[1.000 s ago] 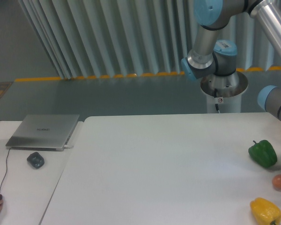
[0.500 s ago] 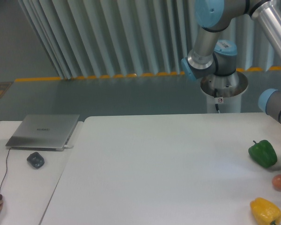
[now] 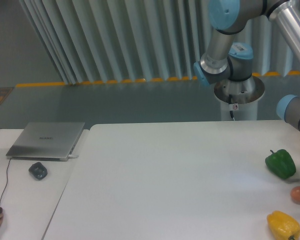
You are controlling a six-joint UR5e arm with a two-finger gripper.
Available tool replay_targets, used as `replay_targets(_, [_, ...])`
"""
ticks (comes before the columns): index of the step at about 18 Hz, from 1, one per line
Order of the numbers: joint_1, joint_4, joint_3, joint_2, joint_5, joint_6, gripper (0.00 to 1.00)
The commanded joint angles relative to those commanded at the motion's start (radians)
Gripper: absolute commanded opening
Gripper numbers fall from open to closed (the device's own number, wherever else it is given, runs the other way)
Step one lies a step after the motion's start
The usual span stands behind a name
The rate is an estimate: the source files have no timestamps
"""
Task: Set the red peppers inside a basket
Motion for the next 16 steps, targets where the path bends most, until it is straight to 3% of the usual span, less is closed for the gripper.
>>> replay_targets(3, [-0.008, -0.017, -0.005, 0.043, -0.021, -0.031, 0.31])
replay_targets(10, [-0.006, -0.216, -0.006, 0.187, -0.048, -0.055, 0.31])
replay_targets(13, [0.041, -0.293, -0.003, 0.248, -0.051, -0.026, 0.32])
replay_targets(16, [0.133, -0.325, 0.0, 0.285, -0.063, 0.13, 0.33])
